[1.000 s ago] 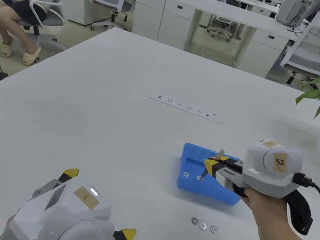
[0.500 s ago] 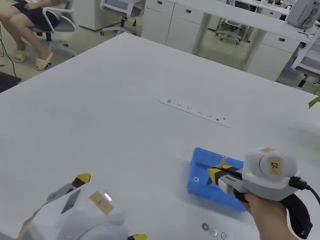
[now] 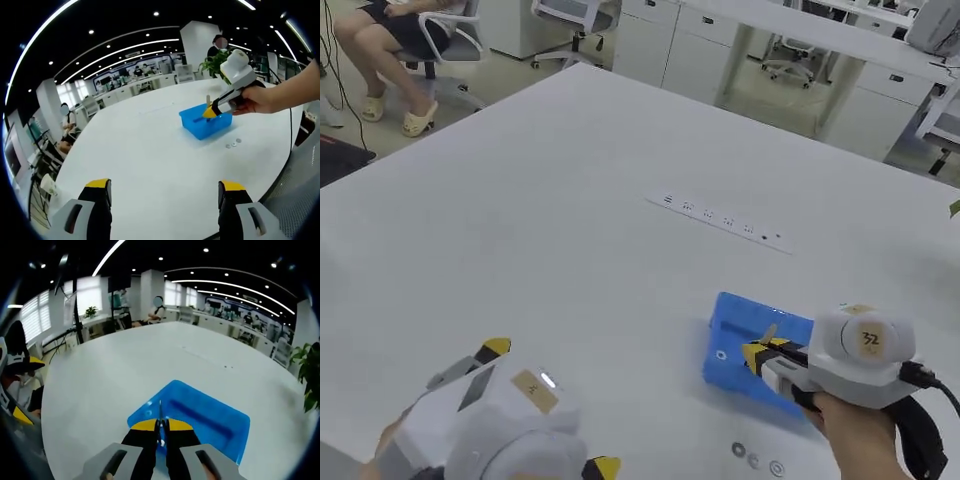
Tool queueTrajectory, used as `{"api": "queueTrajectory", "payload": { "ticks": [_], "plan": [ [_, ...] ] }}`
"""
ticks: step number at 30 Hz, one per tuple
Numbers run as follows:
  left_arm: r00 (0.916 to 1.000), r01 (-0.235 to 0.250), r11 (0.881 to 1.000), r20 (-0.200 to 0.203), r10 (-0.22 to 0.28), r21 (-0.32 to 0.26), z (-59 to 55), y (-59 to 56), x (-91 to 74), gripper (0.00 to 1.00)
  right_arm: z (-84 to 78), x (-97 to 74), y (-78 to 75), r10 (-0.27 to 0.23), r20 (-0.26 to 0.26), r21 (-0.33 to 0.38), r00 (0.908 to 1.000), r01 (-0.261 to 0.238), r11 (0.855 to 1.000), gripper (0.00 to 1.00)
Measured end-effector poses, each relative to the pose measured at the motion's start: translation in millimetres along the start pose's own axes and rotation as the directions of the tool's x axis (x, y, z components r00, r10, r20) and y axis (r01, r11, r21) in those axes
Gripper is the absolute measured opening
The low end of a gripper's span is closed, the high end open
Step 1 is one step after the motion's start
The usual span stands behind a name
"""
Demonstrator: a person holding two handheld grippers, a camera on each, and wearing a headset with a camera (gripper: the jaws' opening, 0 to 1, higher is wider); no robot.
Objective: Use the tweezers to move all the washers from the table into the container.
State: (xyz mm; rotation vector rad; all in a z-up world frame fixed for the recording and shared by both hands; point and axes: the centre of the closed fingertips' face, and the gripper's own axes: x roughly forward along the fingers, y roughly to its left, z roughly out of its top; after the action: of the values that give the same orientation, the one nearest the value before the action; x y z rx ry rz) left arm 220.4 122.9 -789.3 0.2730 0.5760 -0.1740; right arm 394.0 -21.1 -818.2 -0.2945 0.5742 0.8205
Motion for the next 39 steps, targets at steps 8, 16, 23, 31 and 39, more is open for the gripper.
{"api": "queueTrajectory", "payload": {
  "ticks": [8,16,23,31,39],
  "plan": [
    [1.0000,0.003,1.000,0.002,-0.003,0.000,0.2,-0.4,-0.2,0.90,8.4,2.5,1.0,0.001,0.013,-0.009,0.9999,0.000,1.000,0.02],
    [1.0000,0.002,1.000,-0.001,-0.002,0.000,-0.3,-0.2,0.0,0.90,14.0,9.0,-5.1,-0.008,0.026,0.009,0.9996,0.008,1.000,0.02],
    [0.9999,0.010,1.000,-0.009,-0.010,0.009,-1.5,-2.3,0.8,0.90,10.1,12.0,-6.0,-0.017,0.022,0.010,0.9996,0.017,1.000,0.02],
    [0.9998,0.014,1.000,-0.013,-0.014,0.014,-2.0,-3.1,1.3,0.90,10.0,6.7,-8.0,-0.028,0.018,0.045,0.9995,0.027,0.999,0.03],
    [0.9999,0.009,1.000,-0.008,-0.009,0.011,-1.4,-2.0,0.8,0.90,25.2,-18.9,-9.6,-0.045,0.085,0.069,0.9954,0.039,0.997,0.03]
  ]
}}
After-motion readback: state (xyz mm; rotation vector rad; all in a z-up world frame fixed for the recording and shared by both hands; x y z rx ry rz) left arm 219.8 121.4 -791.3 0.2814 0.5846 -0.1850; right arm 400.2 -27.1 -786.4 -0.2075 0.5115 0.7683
